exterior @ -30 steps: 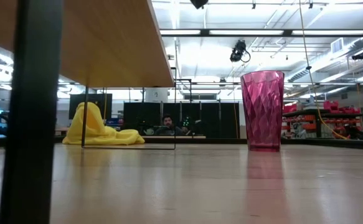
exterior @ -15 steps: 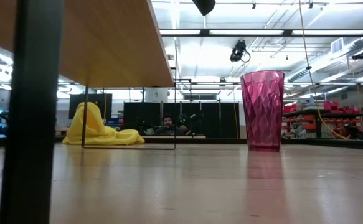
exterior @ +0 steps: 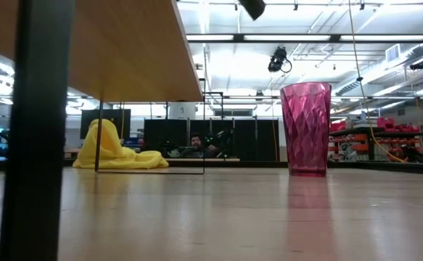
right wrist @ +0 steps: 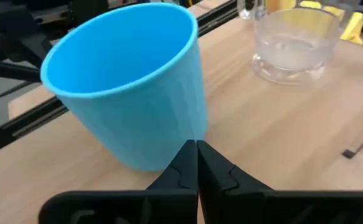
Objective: Stack small to large cups/mugs on shelf
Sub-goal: Put the blue mug on the shelf
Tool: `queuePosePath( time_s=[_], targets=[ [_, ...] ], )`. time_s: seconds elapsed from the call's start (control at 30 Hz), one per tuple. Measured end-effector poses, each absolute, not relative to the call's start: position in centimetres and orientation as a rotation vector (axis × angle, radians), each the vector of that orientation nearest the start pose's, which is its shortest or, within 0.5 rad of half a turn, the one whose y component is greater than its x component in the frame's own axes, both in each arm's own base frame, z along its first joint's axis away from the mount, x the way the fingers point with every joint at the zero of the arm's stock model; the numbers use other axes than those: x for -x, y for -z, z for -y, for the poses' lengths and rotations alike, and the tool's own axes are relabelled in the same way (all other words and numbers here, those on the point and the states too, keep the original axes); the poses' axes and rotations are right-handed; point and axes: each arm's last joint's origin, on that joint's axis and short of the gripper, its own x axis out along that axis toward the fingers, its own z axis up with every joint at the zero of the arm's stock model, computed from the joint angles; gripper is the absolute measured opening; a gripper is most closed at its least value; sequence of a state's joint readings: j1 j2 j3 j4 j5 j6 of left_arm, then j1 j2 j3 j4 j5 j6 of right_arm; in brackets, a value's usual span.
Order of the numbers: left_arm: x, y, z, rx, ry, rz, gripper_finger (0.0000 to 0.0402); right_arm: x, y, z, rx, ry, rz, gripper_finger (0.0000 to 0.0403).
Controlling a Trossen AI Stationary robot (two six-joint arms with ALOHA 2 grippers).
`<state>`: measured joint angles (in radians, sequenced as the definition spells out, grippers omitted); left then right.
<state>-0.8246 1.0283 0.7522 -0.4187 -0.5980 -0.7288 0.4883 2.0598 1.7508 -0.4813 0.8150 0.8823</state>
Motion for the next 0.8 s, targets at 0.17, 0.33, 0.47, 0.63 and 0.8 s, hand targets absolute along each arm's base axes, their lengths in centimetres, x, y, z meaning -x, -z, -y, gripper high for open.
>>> queuePosePath(
  time_s=[0.17,0.33,0.47,0.63,0.8],
  targets=[
    [-15.2,-26.2,14.0,0.253,0.015,-0.567,0.0099,-40.8,-25.9,-19.9,-0.352,0.545,-0.454,0.0002],
    [-15.0,-26.7,14.7,0.292,0.06,-0.525,0.0096,-40.4,-26.8,-19.6,-0.353,0.549,-0.448,0.0003],
    [-14.3,-27.9,15.2,0.288,0.101,-0.526,0.0095,-40.0,-27.4,-19.4,-0.348,0.546,-0.458,0.0003],
    [-12.6,-29.4,14.8,0.247,0.015,-0.631,0.0085,-39.4,-28.3,-19.2,-0.344,0.544,-0.462,0.0003],
    [-10.6,-28.8,13.5,0.234,-0.141,-0.759,0.0076,-39.2,-28.5,-19.1,-0.334,0.54,-0.47,0.0003]
  ],
)
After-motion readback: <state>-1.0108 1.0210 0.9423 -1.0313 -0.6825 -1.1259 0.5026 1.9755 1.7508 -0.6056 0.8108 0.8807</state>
